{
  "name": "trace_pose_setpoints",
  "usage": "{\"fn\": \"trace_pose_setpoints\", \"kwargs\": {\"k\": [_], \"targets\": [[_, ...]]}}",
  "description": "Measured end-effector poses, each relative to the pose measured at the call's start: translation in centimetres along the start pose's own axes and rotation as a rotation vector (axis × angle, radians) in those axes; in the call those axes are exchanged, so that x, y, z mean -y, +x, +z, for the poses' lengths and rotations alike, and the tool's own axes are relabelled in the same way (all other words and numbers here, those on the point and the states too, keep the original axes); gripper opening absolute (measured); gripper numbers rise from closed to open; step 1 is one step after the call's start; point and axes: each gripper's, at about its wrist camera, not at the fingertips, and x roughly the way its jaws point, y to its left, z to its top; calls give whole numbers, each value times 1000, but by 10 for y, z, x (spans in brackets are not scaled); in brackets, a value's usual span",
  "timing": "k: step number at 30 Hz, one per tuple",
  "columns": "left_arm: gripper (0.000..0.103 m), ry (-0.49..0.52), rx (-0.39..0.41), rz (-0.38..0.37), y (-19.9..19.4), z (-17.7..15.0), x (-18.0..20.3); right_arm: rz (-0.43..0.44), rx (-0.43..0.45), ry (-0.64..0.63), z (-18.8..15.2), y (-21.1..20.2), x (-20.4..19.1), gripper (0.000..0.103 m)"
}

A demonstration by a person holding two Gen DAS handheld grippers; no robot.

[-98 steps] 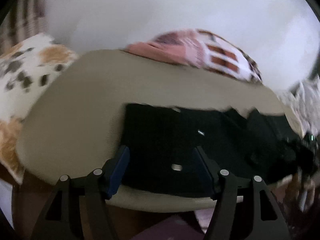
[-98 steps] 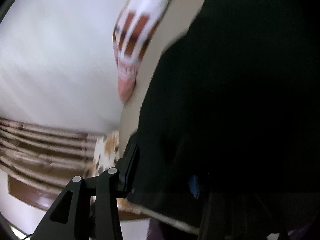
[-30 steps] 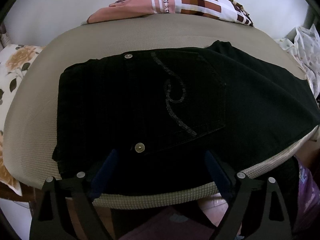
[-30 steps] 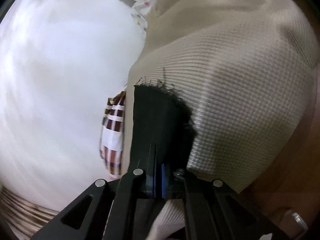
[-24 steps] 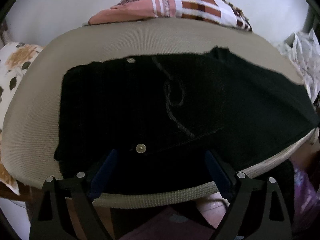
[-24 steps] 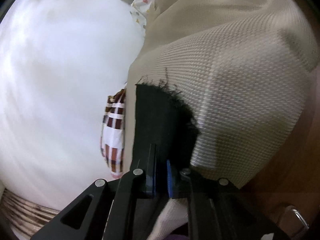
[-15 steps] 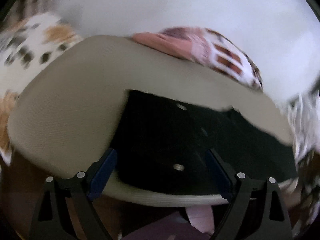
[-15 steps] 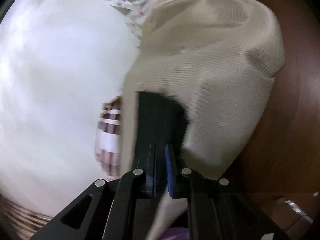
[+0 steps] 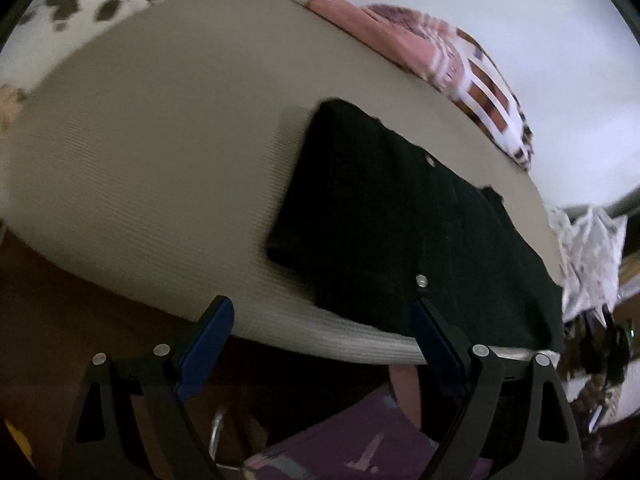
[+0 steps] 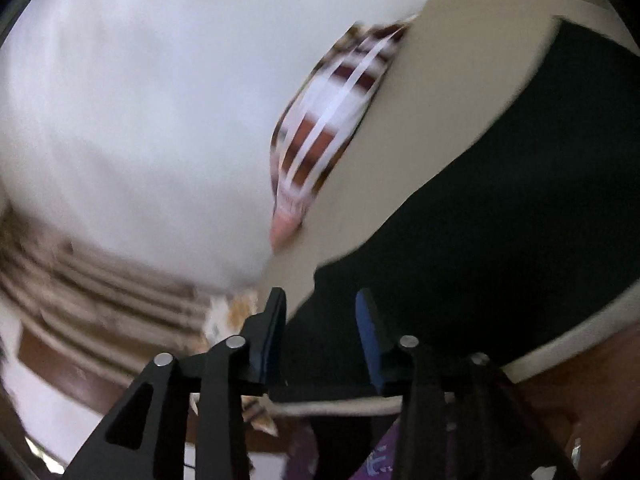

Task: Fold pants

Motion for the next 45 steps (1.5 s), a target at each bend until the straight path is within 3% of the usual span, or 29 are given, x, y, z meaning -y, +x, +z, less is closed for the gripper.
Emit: {"fn": "trace_pose_setpoints", "kwargs": {"k": [2, 3, 5, 6, 9, 11, 14, 15, 18, 20, 23, 26, 29, 35, 41, 45], "targets": [[88, 2, 3, 3, 6, 4, 2, 7, -47, -22, -10, 16, -8, 40], [83, 1, 2, -5, 10, 6, 3, 14, -67, -24, -15, 23, -12, 41], [40, 31, -43, -5, 19, 5, 7, 21, -90, -22, -23, 34, -13, 43], [34, 63, -61, 11, 22, 3, 11, 20, -103, -20, -26, 39, -14, 44], [34, 129, -27, 69, 20, -1, 23, 9, -130, -3, -36, 48, -11, 47], [32, 106, -17, 67, 18, 0, 22, 8, -132, 11, -35, 49, -6, 49], [24, 126, 39, 93, 7, 7, 30, 13, -130, 39, -34, 59, -3, 51], [17, 148, 68, 114, 2, 11, 34, 17, -131, 43, -35, 62, -3, 52], [17, 199, 97, 135, -1, 24, 38, 13, -122, 41, -33, 69, -3, 54], [16, 227, 87, 187, 13, 29, 35, 24, -118, 58, -31, 72, 1, 54], [15, 186, 42, 176, 34, 31, 21, 42, -119, 81, -29, 79, 2, 54], [15, 211, 55, 199, 32, 25, 25, 36, -155, 23, -27, 91, -9, 54], [15, 209, 73, 199, 33, 21, 24, 46, -244, -139, -18, 115, -35, 54], [15, 216, 97, 216, 32, 16, 27, -99, -377, -602, -5, 196, -84, 54], [16, 201, 114, 217, 31, 13, 26, -135, -452, -787, 7, 264, -95, 53], [16, 183, 117, 205, 31, 13, 24, -179, -529, -886, 2, 295, -89, 46]]}}
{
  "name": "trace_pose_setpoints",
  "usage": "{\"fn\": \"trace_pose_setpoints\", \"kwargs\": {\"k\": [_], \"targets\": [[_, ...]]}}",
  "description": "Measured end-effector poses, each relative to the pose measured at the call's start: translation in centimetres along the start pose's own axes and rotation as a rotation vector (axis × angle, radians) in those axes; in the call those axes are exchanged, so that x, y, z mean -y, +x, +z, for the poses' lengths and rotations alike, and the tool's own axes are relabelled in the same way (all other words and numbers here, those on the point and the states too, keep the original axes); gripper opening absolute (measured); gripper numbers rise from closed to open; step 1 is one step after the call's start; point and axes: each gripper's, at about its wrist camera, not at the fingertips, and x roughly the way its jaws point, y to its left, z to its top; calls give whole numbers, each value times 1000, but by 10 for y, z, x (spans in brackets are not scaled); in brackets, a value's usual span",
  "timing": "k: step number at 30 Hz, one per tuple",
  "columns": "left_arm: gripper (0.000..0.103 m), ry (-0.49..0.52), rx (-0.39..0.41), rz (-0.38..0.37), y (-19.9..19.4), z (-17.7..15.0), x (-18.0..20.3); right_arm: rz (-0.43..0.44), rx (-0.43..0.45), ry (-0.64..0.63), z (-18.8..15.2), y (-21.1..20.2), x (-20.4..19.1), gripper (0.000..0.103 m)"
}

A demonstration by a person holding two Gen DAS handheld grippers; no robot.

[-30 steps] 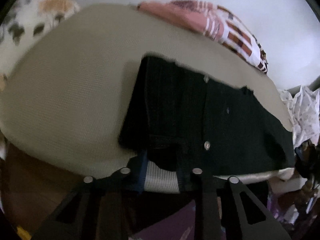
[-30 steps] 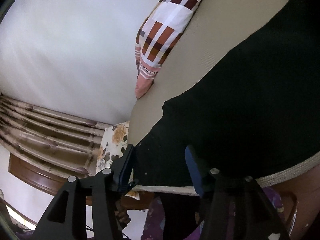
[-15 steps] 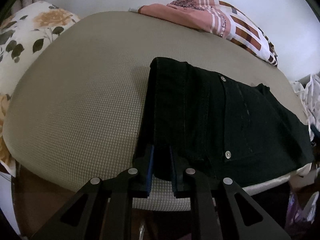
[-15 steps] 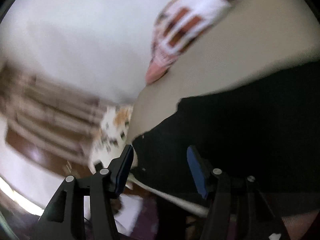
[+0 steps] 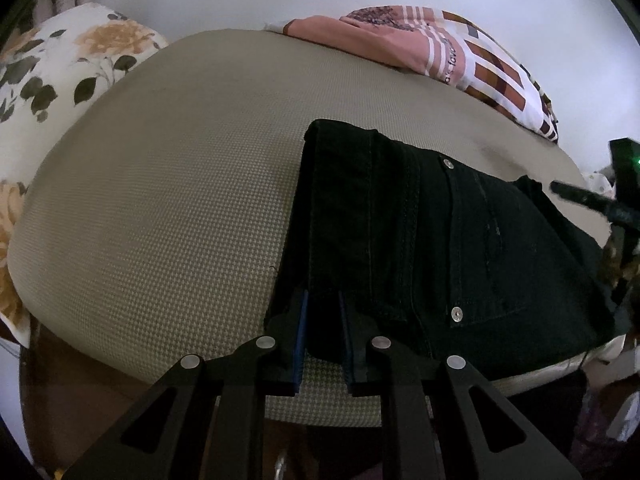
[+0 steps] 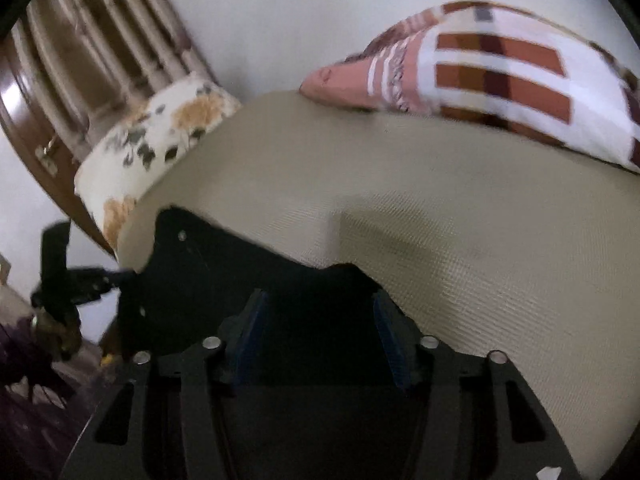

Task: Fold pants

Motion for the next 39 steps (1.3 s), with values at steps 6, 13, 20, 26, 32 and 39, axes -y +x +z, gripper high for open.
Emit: {"fn": "trace_pose_setpoints", "kwargs": {"k": [6, 13, 20, 26, 32, 39], "targets": [[16, -5, 2, 6, -1, 0, 1, -19, -83, -57, 1, 31, 2, 27], [17, -9, 4, 10, -2, 0, 2, -46, -65, -24, 8, 29, 19, 28], [17, -14, 3, 13, -1, 1, 2, 4, -116, -84, 7, 38, 10, 25], [17, -15, 9, 17, -1, 0, 1, 3, -147, -110, 15, 46, 9, 22], [16, -14, 32, 15, -3, -2, 2, 2, -131, -109, 18, 51, 8, 12], [14, -57, 73, 33, -8, 13, 5, -91, 9, -20, 22, 33, 9, 5]]}}
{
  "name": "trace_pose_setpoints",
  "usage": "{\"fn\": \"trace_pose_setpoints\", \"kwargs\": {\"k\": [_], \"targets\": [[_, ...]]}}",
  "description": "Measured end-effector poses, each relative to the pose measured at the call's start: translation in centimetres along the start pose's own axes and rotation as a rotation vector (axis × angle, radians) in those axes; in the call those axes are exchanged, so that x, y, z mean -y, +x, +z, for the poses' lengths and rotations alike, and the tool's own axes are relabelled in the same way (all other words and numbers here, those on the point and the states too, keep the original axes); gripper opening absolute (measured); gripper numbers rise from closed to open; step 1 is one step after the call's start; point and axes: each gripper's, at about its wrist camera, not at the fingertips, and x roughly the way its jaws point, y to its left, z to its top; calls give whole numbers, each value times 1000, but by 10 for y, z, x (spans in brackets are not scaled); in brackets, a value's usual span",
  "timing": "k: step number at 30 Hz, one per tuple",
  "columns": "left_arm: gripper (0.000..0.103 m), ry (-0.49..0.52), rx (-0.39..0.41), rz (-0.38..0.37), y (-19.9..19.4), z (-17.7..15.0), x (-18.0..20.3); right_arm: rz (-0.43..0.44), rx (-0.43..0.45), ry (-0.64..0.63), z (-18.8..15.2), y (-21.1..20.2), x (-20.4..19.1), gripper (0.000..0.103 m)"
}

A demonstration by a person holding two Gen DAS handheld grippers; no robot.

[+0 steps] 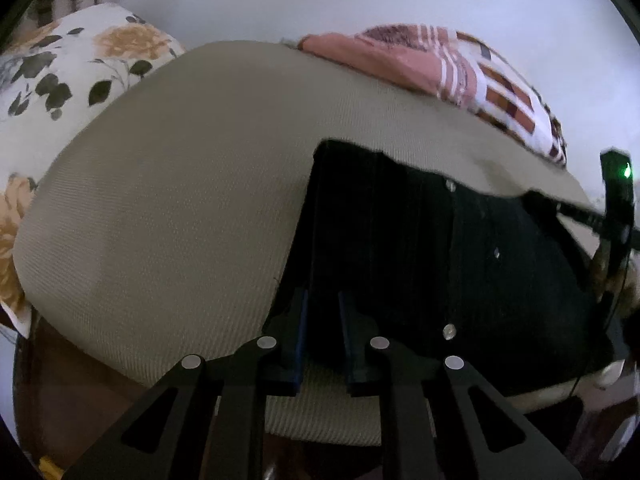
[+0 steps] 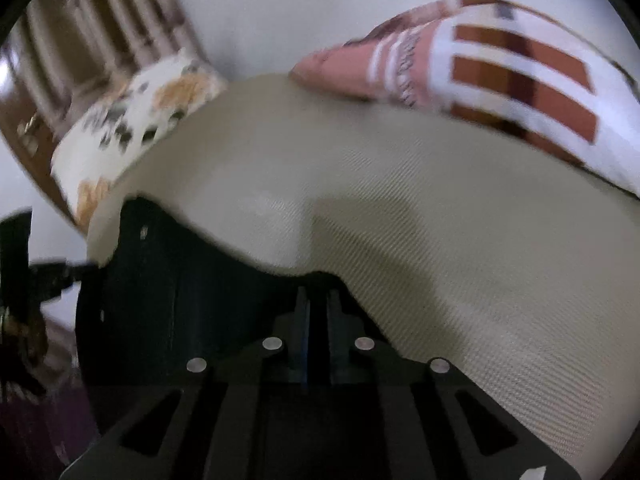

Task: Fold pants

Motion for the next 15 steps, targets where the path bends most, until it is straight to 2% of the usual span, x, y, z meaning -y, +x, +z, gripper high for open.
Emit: {"fn": "trace_pose_setpoints", "kwargs": {"k": [3, 5, 7, 11, 15], "targets": [[14, -20, 43, 0, -2, 11, 0, -23, 24, 91, -4, 7, 14, 5], [14, -14, 11, 22, 10, 10, -2, -25, 40, 131, -6, 11, 20, 5], [15, -27, -11, 17, 18, 5, -6, -32, 49, 135, -5, 10, 19, 5], [15, -25, 35, -9, 8, 7, -7, -25, 33, 151, -6, 13, 22, 5], [15, 9, 52, -14, 1, 15, -2, -13, 63, 158, -9, 9, 21, 5]]}}
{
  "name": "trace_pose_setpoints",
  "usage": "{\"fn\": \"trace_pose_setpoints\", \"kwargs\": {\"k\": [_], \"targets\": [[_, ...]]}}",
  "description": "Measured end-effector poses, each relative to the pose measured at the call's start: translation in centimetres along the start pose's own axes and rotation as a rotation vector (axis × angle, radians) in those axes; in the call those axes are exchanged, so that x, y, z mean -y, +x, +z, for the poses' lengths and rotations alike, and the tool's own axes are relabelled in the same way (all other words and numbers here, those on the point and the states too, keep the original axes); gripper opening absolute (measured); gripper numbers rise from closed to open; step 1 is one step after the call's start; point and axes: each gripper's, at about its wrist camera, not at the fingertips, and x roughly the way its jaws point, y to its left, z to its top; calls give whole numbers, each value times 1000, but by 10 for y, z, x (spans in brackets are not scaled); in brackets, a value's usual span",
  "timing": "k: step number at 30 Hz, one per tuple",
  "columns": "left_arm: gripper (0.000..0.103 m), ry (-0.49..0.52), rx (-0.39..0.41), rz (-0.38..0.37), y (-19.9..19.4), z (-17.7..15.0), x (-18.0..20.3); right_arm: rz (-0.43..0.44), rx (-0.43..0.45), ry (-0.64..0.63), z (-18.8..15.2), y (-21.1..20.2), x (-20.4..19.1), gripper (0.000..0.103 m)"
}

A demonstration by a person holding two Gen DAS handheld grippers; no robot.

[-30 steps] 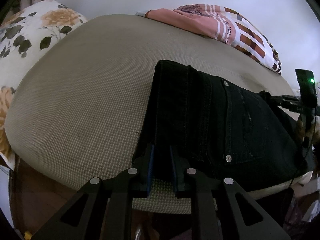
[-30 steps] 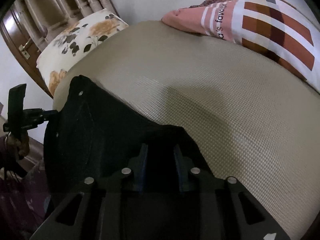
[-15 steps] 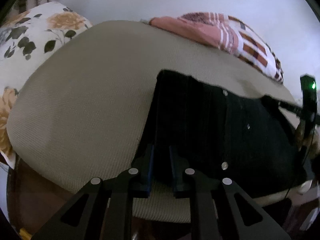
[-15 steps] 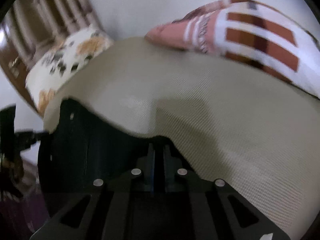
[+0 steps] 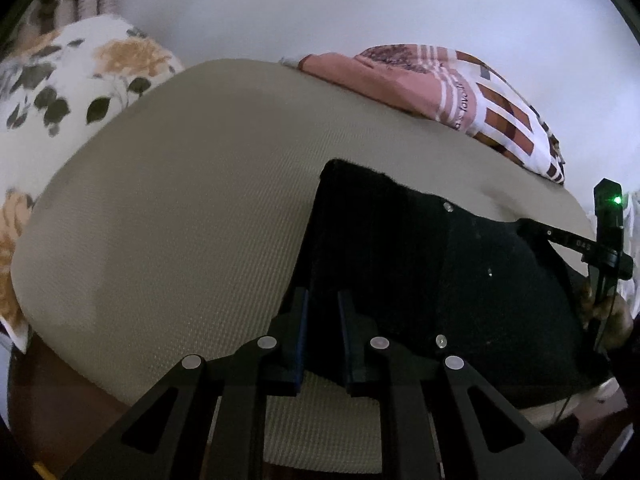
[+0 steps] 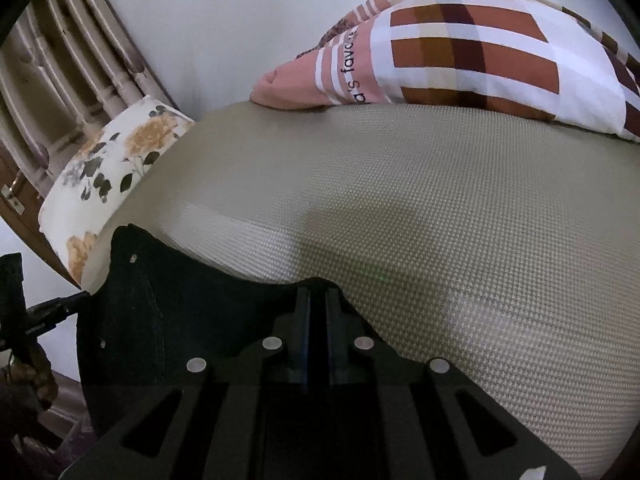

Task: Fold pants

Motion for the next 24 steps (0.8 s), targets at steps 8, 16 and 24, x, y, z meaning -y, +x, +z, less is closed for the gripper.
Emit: {"fn": "trace_pose_setpoints", "kwargs": {"k": [8, 16, 24], "targets": [[11, -169, -96, 85, 31, -4, -51, -17, 69, 65, -3, -12, 10, 4], [13, -36, 53, 72, -8, 6, -22, -63, 43, 48, 0, -3, 5, 6], [22, 41, 62, 19, -25, 10, 5, -6, 116, 300, 0, -27, 52, 17]]}}
